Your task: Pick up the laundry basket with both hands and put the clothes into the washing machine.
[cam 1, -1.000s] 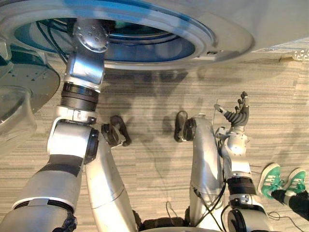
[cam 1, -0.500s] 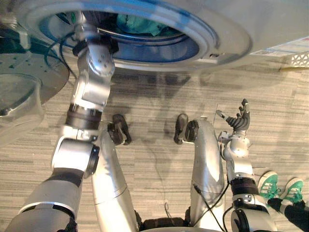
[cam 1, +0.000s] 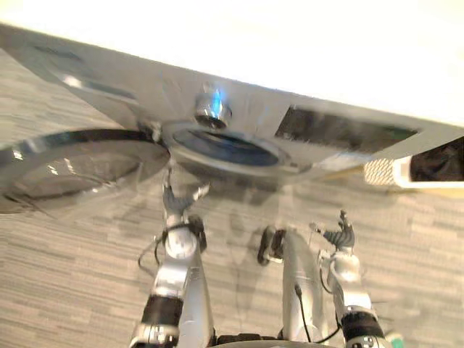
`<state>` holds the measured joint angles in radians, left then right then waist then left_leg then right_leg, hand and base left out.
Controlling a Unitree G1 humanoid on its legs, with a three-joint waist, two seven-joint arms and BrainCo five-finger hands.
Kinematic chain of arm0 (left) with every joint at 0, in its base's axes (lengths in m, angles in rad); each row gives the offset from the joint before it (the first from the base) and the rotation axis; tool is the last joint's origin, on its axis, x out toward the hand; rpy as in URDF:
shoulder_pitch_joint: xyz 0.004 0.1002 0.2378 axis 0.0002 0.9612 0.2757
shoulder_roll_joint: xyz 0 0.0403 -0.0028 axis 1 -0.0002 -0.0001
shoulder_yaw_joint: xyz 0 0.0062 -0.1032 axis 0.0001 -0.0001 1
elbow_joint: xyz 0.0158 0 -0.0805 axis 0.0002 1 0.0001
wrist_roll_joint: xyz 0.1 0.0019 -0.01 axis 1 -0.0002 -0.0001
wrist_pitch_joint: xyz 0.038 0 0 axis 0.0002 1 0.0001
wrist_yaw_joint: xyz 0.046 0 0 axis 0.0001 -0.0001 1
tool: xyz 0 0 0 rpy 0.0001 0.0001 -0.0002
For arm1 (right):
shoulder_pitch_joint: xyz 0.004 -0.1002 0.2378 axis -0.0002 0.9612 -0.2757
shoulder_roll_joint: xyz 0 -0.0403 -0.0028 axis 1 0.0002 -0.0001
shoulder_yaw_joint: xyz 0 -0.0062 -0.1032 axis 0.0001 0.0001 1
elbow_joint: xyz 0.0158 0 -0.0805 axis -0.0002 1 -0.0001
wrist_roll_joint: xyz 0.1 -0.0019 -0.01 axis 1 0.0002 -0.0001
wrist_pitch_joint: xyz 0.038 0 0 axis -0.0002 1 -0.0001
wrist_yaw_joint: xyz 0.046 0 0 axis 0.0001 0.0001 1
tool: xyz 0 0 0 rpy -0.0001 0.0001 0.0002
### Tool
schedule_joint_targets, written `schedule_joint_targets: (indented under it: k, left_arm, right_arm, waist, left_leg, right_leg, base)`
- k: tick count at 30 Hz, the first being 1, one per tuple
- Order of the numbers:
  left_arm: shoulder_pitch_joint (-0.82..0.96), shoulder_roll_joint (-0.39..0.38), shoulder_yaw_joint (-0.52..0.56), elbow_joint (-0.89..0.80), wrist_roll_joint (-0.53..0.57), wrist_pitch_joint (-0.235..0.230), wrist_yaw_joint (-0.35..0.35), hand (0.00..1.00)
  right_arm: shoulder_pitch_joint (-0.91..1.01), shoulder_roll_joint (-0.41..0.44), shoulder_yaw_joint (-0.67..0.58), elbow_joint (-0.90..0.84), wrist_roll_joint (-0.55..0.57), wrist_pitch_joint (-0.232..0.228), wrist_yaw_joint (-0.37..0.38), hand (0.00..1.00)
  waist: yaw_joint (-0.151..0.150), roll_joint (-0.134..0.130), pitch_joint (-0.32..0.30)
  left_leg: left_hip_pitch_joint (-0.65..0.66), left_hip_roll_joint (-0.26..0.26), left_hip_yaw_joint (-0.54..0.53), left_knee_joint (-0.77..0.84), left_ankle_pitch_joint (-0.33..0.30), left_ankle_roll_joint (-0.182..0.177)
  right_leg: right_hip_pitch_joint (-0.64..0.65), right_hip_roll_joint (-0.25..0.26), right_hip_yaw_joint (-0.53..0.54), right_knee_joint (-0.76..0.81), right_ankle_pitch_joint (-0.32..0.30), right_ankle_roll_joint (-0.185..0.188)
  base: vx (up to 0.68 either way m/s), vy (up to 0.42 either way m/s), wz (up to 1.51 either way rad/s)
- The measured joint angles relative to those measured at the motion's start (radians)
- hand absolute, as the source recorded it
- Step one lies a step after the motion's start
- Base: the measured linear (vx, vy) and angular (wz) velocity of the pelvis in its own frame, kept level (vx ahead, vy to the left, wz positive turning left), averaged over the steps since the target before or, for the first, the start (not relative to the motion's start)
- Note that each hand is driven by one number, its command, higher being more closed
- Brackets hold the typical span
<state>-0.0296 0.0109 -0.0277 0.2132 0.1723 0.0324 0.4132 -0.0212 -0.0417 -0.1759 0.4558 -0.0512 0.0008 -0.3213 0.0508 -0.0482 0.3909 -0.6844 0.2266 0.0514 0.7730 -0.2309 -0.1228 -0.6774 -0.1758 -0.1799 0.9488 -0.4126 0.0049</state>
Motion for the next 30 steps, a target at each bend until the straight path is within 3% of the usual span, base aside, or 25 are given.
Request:
schedule_joint_targets:
  k: [4,10,12,16,18,21,24,25,26,27,28,29,30]
  left_arm:
    - [0.191,-0.004,0.028,0.176,-0.104,-0.017,-0.155,0.0]
    - [0.211,0.031,0.104,0.401,-0.124,-0.022,-0.277,0.0]
    - [0.203,0.058,0.122,0.468,-0.123,-0.023,-0.289,0.0]
    - [0.2,0.112,0.144,0.542,-0.12,-0.021,-0.302,0.0]
    - [0.194,0.122,0.15,0.548,-0.119,-0.021,-0.3,0.0]
    - [0.18,0.119,0.155,0.548,-0.12,-0.022,-0.293,0.0]
    - [0.166,0.108,0.157,0.55,-0.121,-0.032,-0.274,0.0]
    - [0.166,0.108,0.159,0.548,-0.121,-0.042,-0.266,0.0]
    - [0.158,0.098,0.18,0.55,-0.12,-0.042,-0.256,0.0]
    - [0.148,0.089,0.19,0.549,-0.121,-0.041,-0.255,0.0]
    - [0.148,0.085,0.192,0.548,-0.121,-0.042,-0.249,0.0]
    - [0.163,0.082,0.193,0.551,-0.121,-0.042,-0.234,0.0]
    - [0.169,0.082,0.193,0.551,-0.121,-0.041,-0.233,0.0]
  right_arm:
    - [0.123,-0.005,0.03,0.053,-0.038,0.017,0.046,0.0]
    - [0.15,-0.017,-0.021,0.196,-0.04,0.027,0.107,0.0]
    - [0.122,-0.034,-0.028,0.273,-0.037,0.026,0.113,0.0]
    - [0.088,-0.048,-0.094,0.36,-0.023,0.026,0.128,0.0]
    - [0.082,-0.051,-0.11,0.364,-0.006,0.025,0.128,0.0]
    - [0.053,-0.052,-0.113,0.363,0.033,0.025,0.127,0.0]
    - [0.035,-0.057,-0.108,0.356,0.042,0.025,0.123,0.0]
    - [0.022,-0.064,-0.086,0.354,0.042,0.025,0.119,0.0]
    - [0.011,-0.073,-0.083,0.344,0.041,0.025,0.117,0.0]
    - [0.002,-0.079,-0.085,0.348,0.041,0.026,0.111,0.0]
    - [-0.003,-0.086,-0.081,0.356,0.04,0.027,0.105,0.0]
    - [-0.013,-0.086,-0.078,0.363,0.04,0.027,0.102,0.0]
    - [-0.015,-0.086,-0.073,0.363,0.038,0.026,0.102,0.0]
  waist:
    - [0.01,0.019,-0.148]
    - [0.015,0.063,-0.28]
    - [0.013,0.074,-0.289]
    - [-0.015,0.068,-0.293]
    - [-0.016,0.066,-0.294]
    - [-0.023,0.066,-0.292]
    - [-0.037,0.082,-0.283]
    - [-0.033,0.084,-0.28]
    - [-0.041,0.106,-0.269]
    - [-0.037,0.113,-0.258]
    - [-0.031,0.113,-0.254]
    - [-0.032,0.118,-0.252]
    - [-0.033,0.112,-0.255]
  left_leg:
    - [0.29,-0.004,0.067,-0.302,0.084,-0.003]
    - [0.513,-0.038,0.12,-0.602,0.18,0.001]
    - [0.568,-0.04,0.146,-0.655,0.19,0.004]
    - [0.642,-0.052,0.208,-0.695,0.19,0.004]
    - [0.66,-0.052,0.265,-0.696,0.19,0.005]
    - [0.686,-0.047,0.403,-0.677,0.181,0.014]
    - [0.691,-0.012,0.479,-0.617,0.125,0.032]
    - [0.7,0.015,0.512,-0.602,0.1,0.052]
    - [0.708,0.04,0.581,-0.595,0.056,0.016]
    - [0.722,0.053,0.616,-0.591,0.048,0.003]
    - [0.751,0.062,0.691,-0.586,0.045,-0.004]
    - [0.774,0.079,0.751,-0.562,0.031,-0.017]
    - [0.785,0.091,0.78,-0.544,0.019,-0.024]
  right_leg:
    - [0.27,0.031,-0.032,-0.288,0.077,0.023]
    - [0.467,0.049,-0.038,-0.584,0.184,0.06]
    - [0.527,0.067,-0.021,-0.683,0.231,0.067]
    - [0.601,0.082,0.04,-0.813,0.301,0.082]
    - [0.594,0.087,0.097,-0.841,0.333,0.083]
    - [0.538,0.112,0.263,-0.871,0.403,0.087]
    - [0.496,0.156,0.289,-0.904,0.493,0.086]
    - [0.487,0.171,0.222,-0.961,0.554,0.058]
    - [0.466,0.155,0.015,-0.936,0.483,-0.044]
    - [0.442,0.137,-0.105,-0.878,0.438,-0.073]
    - [0.422,0.081,-0.297,-0.793,0.379,-0.092]
    - [0.423,0.04,-0.426,-0.74,0.365,-0.085]
    - [0.42,0.025,-0.48,-0.706,0.355,-0.084]
  base:
    - [0.26,0.019,-0.06]
    - [0.19,0.084,-0.06]
    - [0.18,0.117,-0.38]
    - [0.1,0.07,-0.49]
    - [0.04,0.081,-0.89]
    - [-0.03,0.027,-1.54]
    - [-0.09,-0.029,-1.68]
    - [-0.12,-0.131,-1.88]
    - [-0.13,-0.149,-1.79]
    - [-0.11,-0.115,-1.66]
    - [-0.05,-0.122,-1.73]
    - [-0.01,-0.14,-1.73]
    - [0.07,-0.232,-1.62]
